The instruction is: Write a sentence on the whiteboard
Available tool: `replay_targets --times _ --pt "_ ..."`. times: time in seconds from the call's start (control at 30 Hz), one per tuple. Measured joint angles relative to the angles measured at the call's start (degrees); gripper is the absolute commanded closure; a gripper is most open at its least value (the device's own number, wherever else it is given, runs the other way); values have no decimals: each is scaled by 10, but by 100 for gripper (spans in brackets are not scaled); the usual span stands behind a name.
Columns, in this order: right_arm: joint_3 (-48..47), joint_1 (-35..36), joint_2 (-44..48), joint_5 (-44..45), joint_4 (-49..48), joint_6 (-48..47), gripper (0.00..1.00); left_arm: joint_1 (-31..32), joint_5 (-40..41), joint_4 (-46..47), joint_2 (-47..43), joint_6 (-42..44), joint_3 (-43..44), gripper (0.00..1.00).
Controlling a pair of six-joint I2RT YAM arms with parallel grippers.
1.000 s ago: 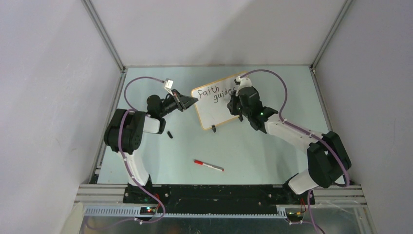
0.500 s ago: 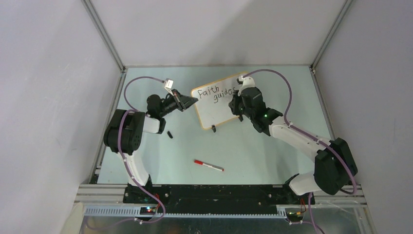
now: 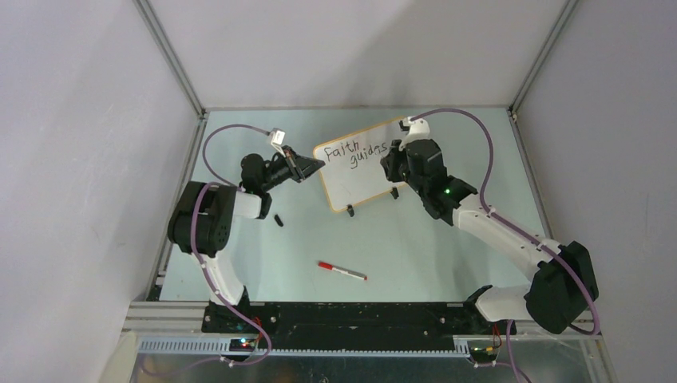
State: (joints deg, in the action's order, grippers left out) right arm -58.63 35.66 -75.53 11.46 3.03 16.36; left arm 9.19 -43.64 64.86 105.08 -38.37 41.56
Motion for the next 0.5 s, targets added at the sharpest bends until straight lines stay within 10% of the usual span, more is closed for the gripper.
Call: replay_targets --times 0.5 --pt "6 -35 -39 -38 -38 -6 100 9 17 -41 -19 31 0 100"
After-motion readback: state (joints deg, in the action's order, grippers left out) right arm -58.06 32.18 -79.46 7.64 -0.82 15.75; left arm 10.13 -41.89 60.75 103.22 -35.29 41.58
